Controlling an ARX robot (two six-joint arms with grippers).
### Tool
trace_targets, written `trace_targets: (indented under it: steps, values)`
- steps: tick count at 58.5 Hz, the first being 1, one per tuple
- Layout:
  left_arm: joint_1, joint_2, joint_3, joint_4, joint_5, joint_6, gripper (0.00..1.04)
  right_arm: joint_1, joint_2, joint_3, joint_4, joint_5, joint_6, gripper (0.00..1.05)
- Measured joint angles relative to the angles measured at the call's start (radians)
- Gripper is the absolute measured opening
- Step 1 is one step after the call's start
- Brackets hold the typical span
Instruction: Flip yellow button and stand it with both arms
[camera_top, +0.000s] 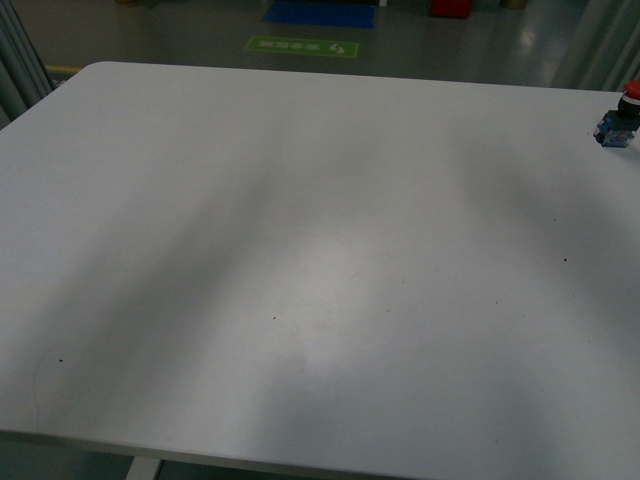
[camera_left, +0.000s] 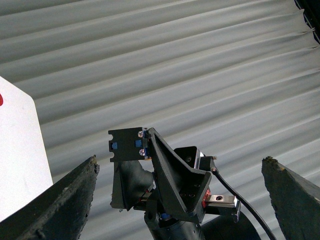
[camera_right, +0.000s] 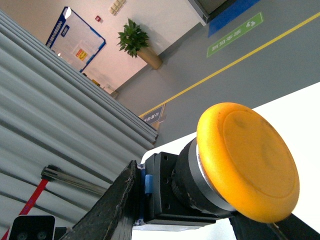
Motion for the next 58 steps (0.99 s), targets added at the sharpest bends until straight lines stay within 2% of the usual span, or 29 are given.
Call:
trace_targets:
  steps: [2, 3, 8, 9, 10, 12, 14, 16, 17, 22, 29, 35, 58]
  values:
    - [0.0, 0.0, 0.0, 0.0, 0.0, 0.0, 0.98, -0.005, -0.003, 0.0, -0.004, 0.0, -0.007, 0.43]
    - [-0.001, -0.006, -0.003, -0.017, -0.037, 0.021, 0.97, -0.008, -0.005, 0.0, -0.006, -0.001, -0.011, 0.43]
    - [-0.001, -0.135, -0.069, -0.356, -0.443, 0.34, 0.83, -0.017, -0.016, -0.001, -0.01, 0.0, -0.029, 0.43]
    - [0.005, -0.175, -0.097, -0.428, -0.531, 0.468, 0.8, -0.019, -0.019, -0.001, -0.01, -0.001, -0.035, 0.43]
    - [0.008, -0.194, -0.111, -0.459, -0.552, 0.494, 0.78, -0.02, -0.019, -0.002, -0.01, -0.002, -0.037, 0.43]
    - [0.028, -0.266, -0.168, -0.551, -0.712, 0.731, 0.71, -0.027, -0.021, -0.006, -0.01, -0.003, -0.044, 0.43]
    - [0.043, -0.311, -0.21, -0.577, -0.785, 0.88, 0.65, -0.034, -0.023, -0.01, -0.01, -0.002, -0.051, 0.43]
    - [0.058, -0.348, -0.249, -0.577, -0.813, 0.995, 0.6, -0.042, -0.024, -0.013, -0.011, 0.001, -0.057, 0.43]
    - [0.07, -0.369, -0.273, -0.575, -0.82, 1.098, 0.57, -0.048, -0.024, -0.016, -0.012, 0.001, -0.061, 0.43]
    - [0.109, -0.436, -0.362, -0.555, -0.812, 1.342, 0.42, -0.061, -0.026, -0.031, -0.012, -0.005, -0.071, 0.43]
    - [0.137, -0.503, -0.47, -0.537, -0.766, 1.484, 0.22, -0.069, -0.029, -0.058, -0.012, -0.022, -0.079, 0.43]
    - [0.16, -0.569, -0.546, -0.528, -0.732, 1.53, 0.04, -0.088, -0.042, -0.074, -0.012, -0.018, -0.08, 0.43]
    - [0.245, -0.806, -0.736, -0.572, -0.662, 1.563, 0.04, -0.102, -0.09, -0.12, -0.012, -0.034, -0.093, 0.43]
